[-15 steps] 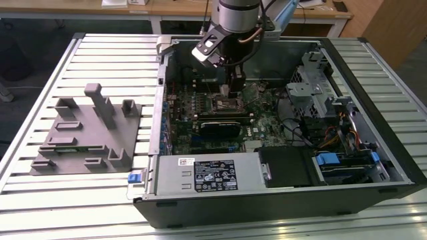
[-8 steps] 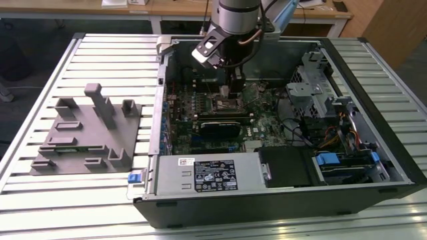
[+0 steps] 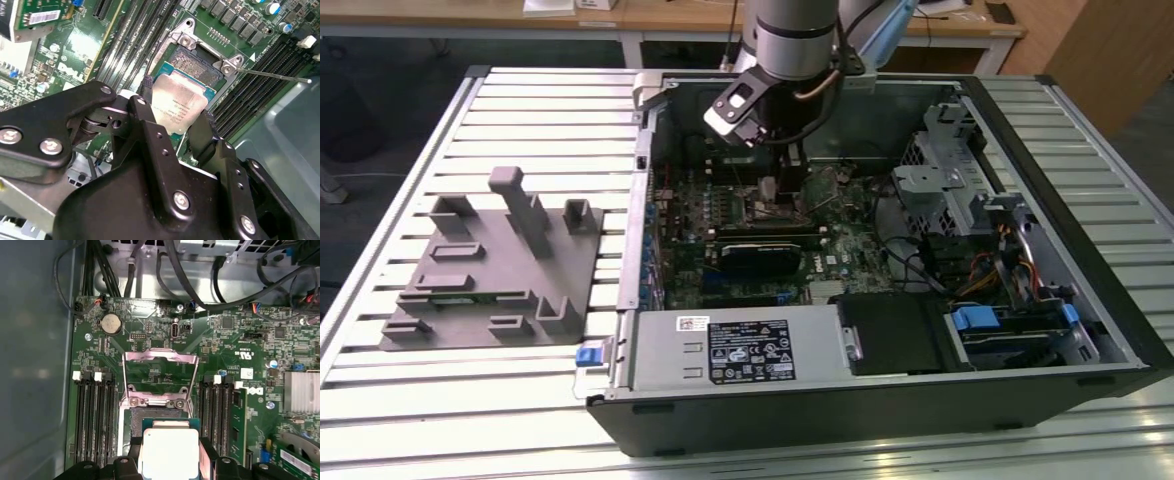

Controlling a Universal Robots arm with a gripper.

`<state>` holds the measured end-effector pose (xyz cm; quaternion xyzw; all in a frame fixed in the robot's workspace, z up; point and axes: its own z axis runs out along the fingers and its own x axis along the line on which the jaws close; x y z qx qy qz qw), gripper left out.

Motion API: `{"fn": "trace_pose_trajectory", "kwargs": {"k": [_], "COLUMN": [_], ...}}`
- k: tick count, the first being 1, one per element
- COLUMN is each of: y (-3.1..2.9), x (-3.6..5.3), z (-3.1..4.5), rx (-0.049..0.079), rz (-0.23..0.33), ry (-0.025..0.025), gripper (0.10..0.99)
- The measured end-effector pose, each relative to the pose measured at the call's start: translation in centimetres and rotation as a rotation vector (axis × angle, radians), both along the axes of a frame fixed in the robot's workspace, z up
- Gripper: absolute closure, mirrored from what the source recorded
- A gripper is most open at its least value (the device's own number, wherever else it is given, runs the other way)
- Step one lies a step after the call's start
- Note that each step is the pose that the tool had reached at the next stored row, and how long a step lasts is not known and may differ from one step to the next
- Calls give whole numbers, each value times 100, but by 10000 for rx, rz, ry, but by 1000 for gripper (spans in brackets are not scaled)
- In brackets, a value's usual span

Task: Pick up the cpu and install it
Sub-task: 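Place the cpu into insertion slot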

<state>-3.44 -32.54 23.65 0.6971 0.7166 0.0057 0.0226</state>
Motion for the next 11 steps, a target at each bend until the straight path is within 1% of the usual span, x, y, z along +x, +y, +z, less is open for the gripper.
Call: {"fn": "trace_pose_trajectory", "kwargs": {"k": [4,11], "y": [8,17], "x": [0,-5], "z": [-69,-161], "rx": [2,1], "rz": [1,-1], "ry": [-1,-1], "gripper": [553,553]}}
